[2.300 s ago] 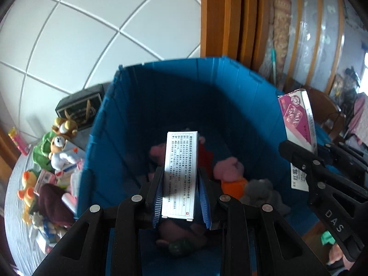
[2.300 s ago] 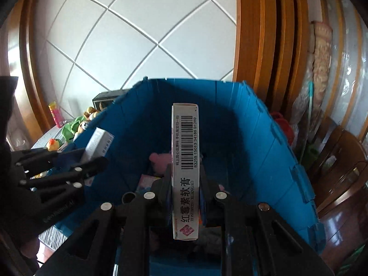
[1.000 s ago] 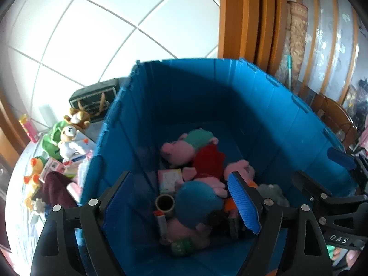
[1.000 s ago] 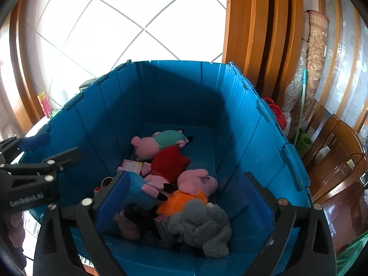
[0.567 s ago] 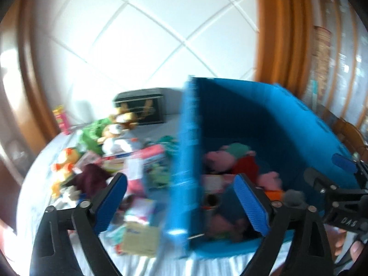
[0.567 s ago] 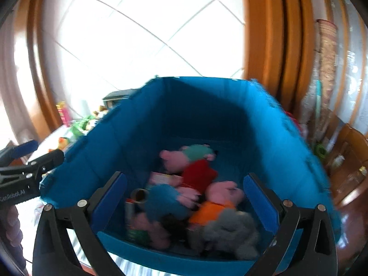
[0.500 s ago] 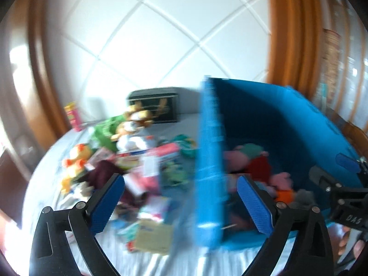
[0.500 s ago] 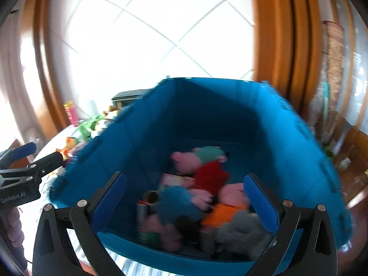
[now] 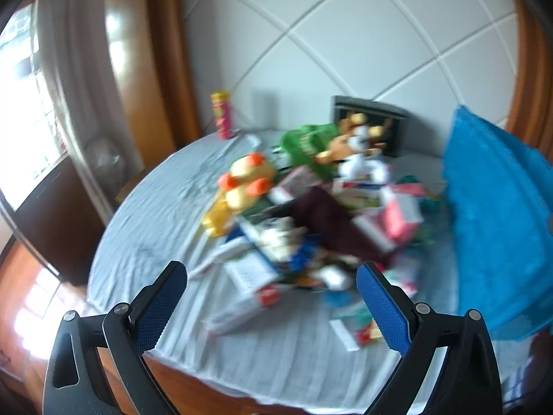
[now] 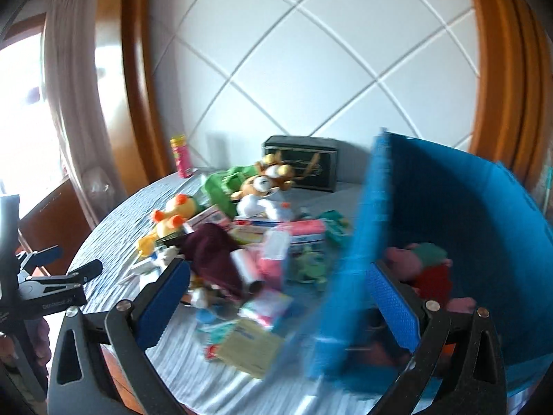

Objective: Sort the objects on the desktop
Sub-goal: 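Move both tools back from the bin toward the pile on the table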

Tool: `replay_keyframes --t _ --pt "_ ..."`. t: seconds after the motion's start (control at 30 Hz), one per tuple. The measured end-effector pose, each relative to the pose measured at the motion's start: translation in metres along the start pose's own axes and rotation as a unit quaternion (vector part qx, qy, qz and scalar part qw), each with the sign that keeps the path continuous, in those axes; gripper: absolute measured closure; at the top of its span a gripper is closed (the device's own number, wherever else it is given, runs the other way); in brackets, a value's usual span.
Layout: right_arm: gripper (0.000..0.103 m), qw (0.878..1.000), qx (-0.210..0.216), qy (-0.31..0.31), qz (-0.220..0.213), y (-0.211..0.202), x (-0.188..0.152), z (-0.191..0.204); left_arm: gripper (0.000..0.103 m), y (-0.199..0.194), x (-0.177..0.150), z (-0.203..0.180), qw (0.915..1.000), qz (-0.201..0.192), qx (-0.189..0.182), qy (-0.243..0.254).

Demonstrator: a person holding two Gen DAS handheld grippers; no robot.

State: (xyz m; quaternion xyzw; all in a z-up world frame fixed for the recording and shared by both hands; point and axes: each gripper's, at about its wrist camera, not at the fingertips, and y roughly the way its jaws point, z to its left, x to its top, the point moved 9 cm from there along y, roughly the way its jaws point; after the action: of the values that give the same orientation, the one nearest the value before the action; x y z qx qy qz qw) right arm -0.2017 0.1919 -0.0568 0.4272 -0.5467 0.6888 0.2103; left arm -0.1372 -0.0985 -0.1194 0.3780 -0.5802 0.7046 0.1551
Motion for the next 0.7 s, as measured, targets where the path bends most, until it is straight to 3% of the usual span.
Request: replay_keyframes --t 0.17,0.27,0.5,0.7 --pt "0.0 0.999 0.002 0.007 0.036 0.037 -0.016 0.068 0.003 0.036 -0.009 0.072 0.9995 0.031 0.011 -0.001" --pt "0.0 0.998 -0.004 0.015 0.066 0.059 -0.031 0.09 0.003 0.055 -0.017 0.089 0.9984 0.056 0.001 -0.004" --pt "0.0 0.992 -0.036 0.025 0.118 0.101 -0.054 0.091 0.003 0.102 -0.032 0.087 0.995 0.099 -0.015 -0.002" --pt "0.0 0.988 -0.032 0.029 0.147 0.139 -0.069 0.074 0.003 0.146 -0.053 0.065 0.9895 0.141 -0.024 0.021"
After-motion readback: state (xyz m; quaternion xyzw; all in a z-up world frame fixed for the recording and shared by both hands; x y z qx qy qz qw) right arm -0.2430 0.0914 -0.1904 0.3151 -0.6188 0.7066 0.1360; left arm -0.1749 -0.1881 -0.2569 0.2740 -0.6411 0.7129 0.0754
